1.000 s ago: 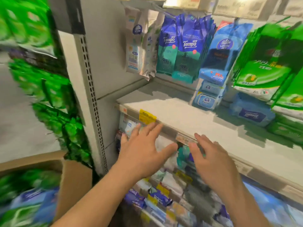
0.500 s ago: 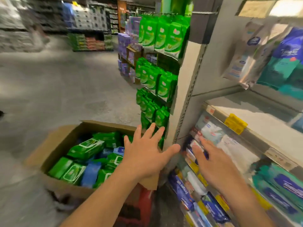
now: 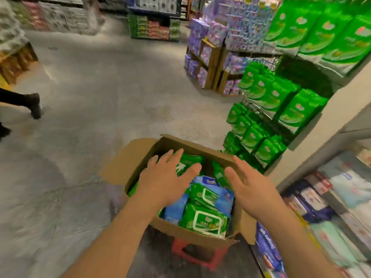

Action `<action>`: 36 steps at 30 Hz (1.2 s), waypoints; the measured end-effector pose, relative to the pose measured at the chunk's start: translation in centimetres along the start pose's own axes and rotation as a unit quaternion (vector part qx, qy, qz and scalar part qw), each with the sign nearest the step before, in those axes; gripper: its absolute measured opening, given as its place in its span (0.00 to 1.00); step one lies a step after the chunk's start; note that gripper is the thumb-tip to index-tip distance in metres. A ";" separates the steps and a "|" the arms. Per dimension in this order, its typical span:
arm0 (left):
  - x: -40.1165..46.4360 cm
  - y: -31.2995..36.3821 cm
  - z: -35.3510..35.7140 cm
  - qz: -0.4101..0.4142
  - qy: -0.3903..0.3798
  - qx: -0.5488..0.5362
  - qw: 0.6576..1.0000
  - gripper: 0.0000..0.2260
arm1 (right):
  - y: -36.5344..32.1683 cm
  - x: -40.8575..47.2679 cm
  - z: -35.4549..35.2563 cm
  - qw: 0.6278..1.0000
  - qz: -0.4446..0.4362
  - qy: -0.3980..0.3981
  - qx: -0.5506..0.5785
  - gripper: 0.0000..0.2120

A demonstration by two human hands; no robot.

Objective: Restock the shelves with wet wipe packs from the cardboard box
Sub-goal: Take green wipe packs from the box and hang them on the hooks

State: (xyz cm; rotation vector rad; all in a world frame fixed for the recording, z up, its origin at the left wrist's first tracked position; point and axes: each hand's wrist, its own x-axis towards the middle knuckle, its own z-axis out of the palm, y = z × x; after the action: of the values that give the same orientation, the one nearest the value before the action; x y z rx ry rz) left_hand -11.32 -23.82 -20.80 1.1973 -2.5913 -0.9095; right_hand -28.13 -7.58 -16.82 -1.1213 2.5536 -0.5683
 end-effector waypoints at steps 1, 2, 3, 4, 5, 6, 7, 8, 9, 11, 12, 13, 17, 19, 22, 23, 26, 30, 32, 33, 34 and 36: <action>0.3 -1.2 -0.5 -0.006 -0.003 -0.011 1.000 0.51 | -1.0 0.5 0.7 1.000 0.000 -0.004 0.001 0.37; 0.6 -2.2 -0.9 -0.010 -0.006 -0.016 1.000 0.50 | -1.8 0.9 1.3 1.000 0.002 -0.010 0.002 0.37; 0.9 -3.0 -1.3 -0.012 -0.010 -0.015 1.000 0.48 | -2.4 1.3 1.8 1.000 0.005 -0.017 0.002 0.37; 1.2 -3.7 -1.7 -0.014 -0.014 -0.017 1.000 0.47 | -2.8 1.8 2.2 1.000 0.009 -0.025 0.004 0.36; 1.5 -4.3 -2.0 -0.019 -0.019 -0.022 0.999 0.46 | -3.1 2.3 2.6 0.999 0.011 -0.030 0.006 0.35; 2.0 -4.9 -2.1 -0.024 -0.023 -0.031 0.999 0.45 | -3.2 2.8 3.0 0.999 0.014 -0.034 0.003 0.35; 2.5 -5.5 -2.0 -0.027 -0.025 -0.040 0.998 0.45 | -3.3 3.3 3.2 0.999 0.015 -0.039 -0.002 0.33; 3.0 -6.0 -2.0 -0.028 -0.025 -0.048 0.998 0.45 | -3.2 3.9 3.4 0.999 0.014 -0.043 -0.005 0.33; 3.5 -6.5 -1.8 -0.032 -0.024 -0.053 0.998 0.46 | -3.2 4.5 3.6 0.999 0.014 -0.048 -0.006 0.32; 4.4 -7.3 -1.6 -0.043 -0.025 -0.060 0.997 0.47 | -3.0 5.6 4.1 0.998 0.020 -0.058 -0.006 0.31; 4.9 -7.6 -1.5 -0.050 -0.025 -0.061 0.997 0.47 | -2.9 6.2 4.4 0.998 0.024 -0.064 -0.003 0.30; 5.3 -7.9 -1.4 -0.060 -0.025 -0.062 0.996 0.46 | -2.7 6.9 4.8 0.997 0.024 -0.069 -0.002 0.31; 6.9 -9.1 -1.0 -0.117 -0.008 -0.074 0.990 0.55 | -1.8 10.3 7.2 0.994 0.011 -0.104 0.024 0.32; 7.7 -9.7 -0.8 -0.144 0.005 -0.083 0.986 0.56 | -1.6 11.9 8.4 0.991 -0.002 -0.124 0.053 0.32; 8.2 -9.7 -1.4 -0.162 0.025 -0.100 0.981 0.45 | -1.5 14.2 10.6 0.983 -0.013 -0.165 0.076 0.32; 8.3 -9.6 -1.6 -0.168 0.032 -0.107 0.979 0.38 | -1.5 14.9 11.5 0.980 -0.016 -0.184 0.079 0.31; 8.1 -10.2 -1.7 -0.198 0.035 -0.123 0.972 0.35 | -1.9 16.4 14.5 0.969 -0.024 -0.232 0.085 0.28; 7.7 -12.2 -1.0 -0.234 0.043 -0.141 0.961 0.35 | -3.4 17.3 18.5 0.948 -0.041 -0.299 0.105 0.25; 7.8 -13.5 -0.6 -0.254 0.053 -0.156 0.953 0.25 | -4.5 17.9 20.9 0.941 -0.060 -0.317 0.105 0.25; 7.9 -14.2 -0.4 -0.270 0.057 -0.167 0.947 0.17 | -5.2 18.2 22.1 0.938 -0.072 -0.324 0.102 0.25; 8.1 -14.8 -0.1 -0.284 0.052 -0.174 0.941 0.11 | -5.8 18.6 23.4 0.935 -0.083 -0.330 0.098 0.26; 8.5 -16.1 0.3 -0.298 0.040 -0.182 0.936 0.10 | -6.6 19.6 26.5 0.933 -0.105 -0.336 0.077 0.28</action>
State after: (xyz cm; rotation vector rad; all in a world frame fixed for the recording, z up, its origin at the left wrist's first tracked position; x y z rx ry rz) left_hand -6.72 -37.95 -31.34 1.8763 -1.8816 -1.3297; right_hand -25.69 -32.61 -39.15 -1.2687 1.7896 -0.3411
